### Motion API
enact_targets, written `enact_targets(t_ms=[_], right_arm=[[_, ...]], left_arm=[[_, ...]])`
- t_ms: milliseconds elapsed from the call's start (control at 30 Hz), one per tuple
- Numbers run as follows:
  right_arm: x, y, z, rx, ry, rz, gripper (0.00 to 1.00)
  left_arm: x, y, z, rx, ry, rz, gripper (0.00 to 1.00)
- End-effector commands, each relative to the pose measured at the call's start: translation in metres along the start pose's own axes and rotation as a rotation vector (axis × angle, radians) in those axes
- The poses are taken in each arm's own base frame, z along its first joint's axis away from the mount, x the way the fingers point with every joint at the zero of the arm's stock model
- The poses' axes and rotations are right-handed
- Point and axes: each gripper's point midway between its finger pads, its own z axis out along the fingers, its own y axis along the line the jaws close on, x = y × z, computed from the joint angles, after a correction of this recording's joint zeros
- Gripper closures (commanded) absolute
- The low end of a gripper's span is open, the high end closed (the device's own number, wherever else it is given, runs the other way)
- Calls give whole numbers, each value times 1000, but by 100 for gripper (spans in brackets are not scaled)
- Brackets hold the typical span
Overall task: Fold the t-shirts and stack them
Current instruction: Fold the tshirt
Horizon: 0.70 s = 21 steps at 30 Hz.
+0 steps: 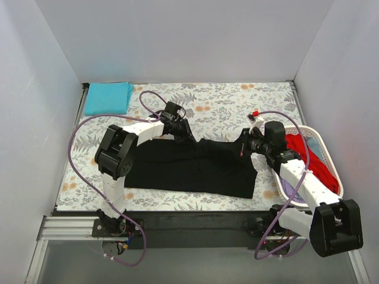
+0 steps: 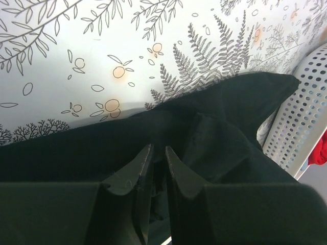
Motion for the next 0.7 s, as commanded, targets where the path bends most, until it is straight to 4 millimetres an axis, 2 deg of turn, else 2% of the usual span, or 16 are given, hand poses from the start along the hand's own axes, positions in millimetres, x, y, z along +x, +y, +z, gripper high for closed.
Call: enact_targets(t_ms=[0, 267, 667], right_arm=[[7, 10, -3, -57, -6, -35, 98], [33, 4, -9, -39, 20, -3, 98], [50, -3, -12, -8, 46, 20, 97]], left_arm=[[4, -11, -4, 35, 19, 34, 86], [14, -21, -5, 80, 52, 87, 86], [45, -21, -14, 129, 133, 141, 87]])
